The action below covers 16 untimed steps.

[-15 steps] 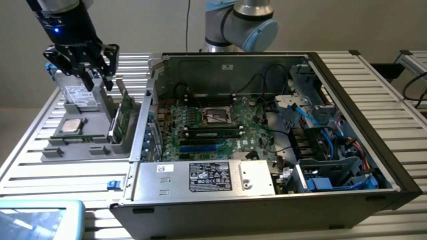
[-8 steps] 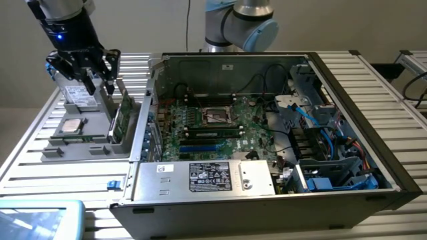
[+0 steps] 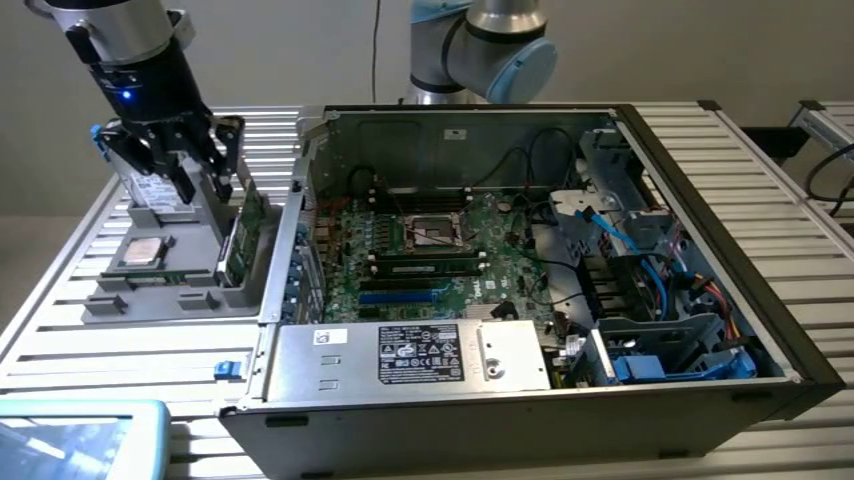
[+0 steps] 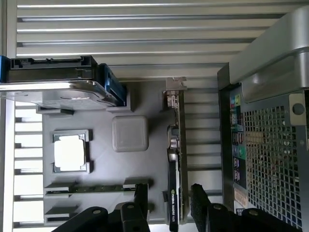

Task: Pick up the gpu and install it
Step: 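Pick up the gpu and move the gpu toward the slot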

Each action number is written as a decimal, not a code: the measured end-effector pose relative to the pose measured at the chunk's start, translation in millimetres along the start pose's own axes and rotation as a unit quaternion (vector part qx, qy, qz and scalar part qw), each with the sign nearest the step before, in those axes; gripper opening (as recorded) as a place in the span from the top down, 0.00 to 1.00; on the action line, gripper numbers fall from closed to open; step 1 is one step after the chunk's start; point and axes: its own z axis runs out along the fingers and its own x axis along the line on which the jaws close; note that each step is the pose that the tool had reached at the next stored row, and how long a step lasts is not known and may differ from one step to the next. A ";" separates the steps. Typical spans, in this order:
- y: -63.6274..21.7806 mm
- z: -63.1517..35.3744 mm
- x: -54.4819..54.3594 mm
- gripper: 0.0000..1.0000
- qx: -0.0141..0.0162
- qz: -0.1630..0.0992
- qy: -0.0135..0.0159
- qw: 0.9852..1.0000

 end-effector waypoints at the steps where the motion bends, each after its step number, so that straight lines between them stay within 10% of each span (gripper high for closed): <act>1: -0.1 1.8 0.1 0.51 0.000 0.000 0.000 1.000; 16: -1.6 28.4 0.2 0.42 -0.001 -0.046 0.002 0.999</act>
